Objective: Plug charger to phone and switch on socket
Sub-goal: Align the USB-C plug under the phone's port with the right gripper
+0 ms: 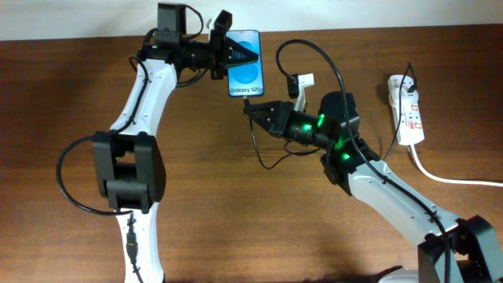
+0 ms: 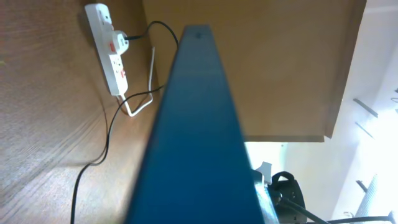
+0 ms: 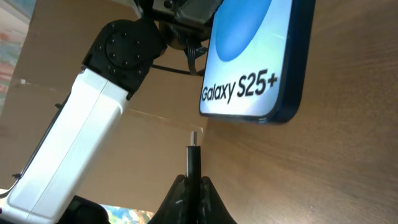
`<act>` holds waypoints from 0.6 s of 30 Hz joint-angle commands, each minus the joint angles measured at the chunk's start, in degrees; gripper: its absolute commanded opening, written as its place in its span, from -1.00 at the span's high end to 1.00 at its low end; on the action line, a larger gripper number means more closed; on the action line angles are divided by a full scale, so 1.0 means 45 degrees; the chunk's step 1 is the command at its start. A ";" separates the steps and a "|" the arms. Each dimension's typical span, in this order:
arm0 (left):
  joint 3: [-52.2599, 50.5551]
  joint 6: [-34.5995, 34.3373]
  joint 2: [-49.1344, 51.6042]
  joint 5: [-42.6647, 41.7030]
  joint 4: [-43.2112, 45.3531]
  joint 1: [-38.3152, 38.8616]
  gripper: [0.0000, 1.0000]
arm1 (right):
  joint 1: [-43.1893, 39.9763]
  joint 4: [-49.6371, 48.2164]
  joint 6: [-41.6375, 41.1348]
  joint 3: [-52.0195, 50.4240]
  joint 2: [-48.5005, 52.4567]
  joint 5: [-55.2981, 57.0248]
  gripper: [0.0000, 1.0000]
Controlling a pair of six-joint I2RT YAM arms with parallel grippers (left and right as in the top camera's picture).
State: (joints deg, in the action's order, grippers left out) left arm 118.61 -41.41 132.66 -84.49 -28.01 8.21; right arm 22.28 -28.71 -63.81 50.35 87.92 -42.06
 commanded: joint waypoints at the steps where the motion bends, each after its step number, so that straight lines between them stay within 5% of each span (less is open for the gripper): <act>1: 0.0073 -0.0087 -0.0267 -0.0170 0.0029 0.0053 1.00 | -0.0058 0.0102 0.0311 0.0146 -0.0015 -0.0340 0.92; 18: 0.0073 -0.0083 -0.0267 -0.0189 0.0024 0.0053 1.00 | -0.0063 0.0947 0.0316 0.0146 -0.0015 0.0695 0.92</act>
State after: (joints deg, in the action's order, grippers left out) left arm 118.61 -41.43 132.66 -83.99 -28.01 8.45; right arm 22.26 -24.08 -62.98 50.35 87.92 -40.03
